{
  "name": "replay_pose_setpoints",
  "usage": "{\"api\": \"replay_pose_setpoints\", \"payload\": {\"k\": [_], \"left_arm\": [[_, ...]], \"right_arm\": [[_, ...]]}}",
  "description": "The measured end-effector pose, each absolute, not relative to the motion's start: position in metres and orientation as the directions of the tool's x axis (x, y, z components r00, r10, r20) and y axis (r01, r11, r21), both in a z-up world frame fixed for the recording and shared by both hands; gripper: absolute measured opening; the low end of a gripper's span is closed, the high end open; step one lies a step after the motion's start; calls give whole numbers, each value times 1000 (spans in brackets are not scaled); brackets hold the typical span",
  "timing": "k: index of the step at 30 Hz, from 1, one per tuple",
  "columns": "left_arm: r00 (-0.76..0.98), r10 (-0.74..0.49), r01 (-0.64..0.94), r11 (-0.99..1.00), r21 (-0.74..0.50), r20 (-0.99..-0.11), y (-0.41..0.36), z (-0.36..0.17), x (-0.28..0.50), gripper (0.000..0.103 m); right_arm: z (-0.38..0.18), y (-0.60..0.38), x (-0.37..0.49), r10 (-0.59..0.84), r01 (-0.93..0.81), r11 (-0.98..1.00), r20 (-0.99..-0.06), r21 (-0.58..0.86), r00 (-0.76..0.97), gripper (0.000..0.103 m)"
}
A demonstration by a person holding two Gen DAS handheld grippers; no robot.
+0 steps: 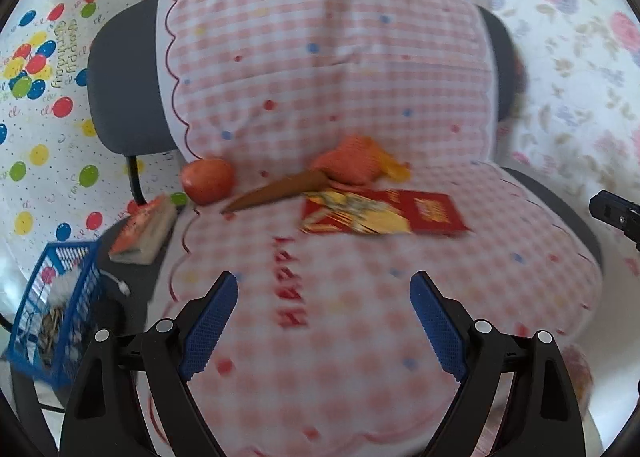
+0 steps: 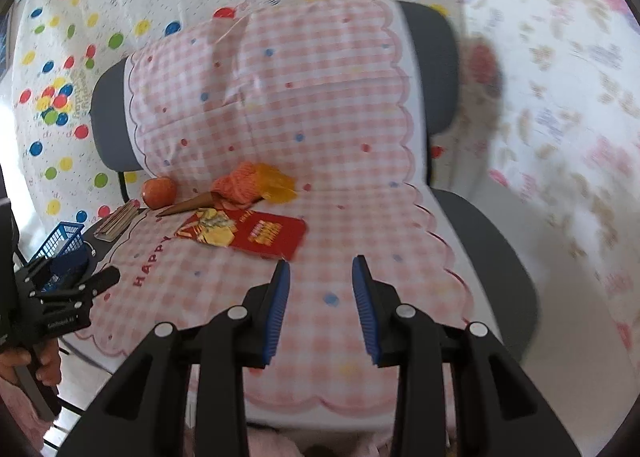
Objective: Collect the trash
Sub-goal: 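Return both grippers to the chair seat, then grasp the orange knit glove with the left gripper while the right grasps the yellow cloth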
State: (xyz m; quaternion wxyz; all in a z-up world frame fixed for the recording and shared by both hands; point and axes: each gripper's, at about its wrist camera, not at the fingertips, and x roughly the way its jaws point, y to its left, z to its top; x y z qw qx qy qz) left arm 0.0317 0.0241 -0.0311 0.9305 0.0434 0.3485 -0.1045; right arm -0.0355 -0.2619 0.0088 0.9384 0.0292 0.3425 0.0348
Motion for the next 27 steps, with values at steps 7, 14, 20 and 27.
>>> {"api": "replay_pose_setpoints", "payload": {"k": [7,14,20,27], "left_arm": [[726,-138,184,983,-3,-674,40,-43,104,88],[706,-131,186,983,3,-695,38,-52,156,88],[696,-147,214,977,8,-702,34,-58,183,88],[682,-159,238,971,11,-713,24,-69,202,88]], "right_arm": [[-20,-228,60,135,-141,989,-687,47,714,34],[-51,-205,143,196,-243,969,-750,49,632,51],[-75,-209,213,238,-283,955,-805,91,543,62],[-108,-213,250,276,-328,935,-854,133,441,62]]}}
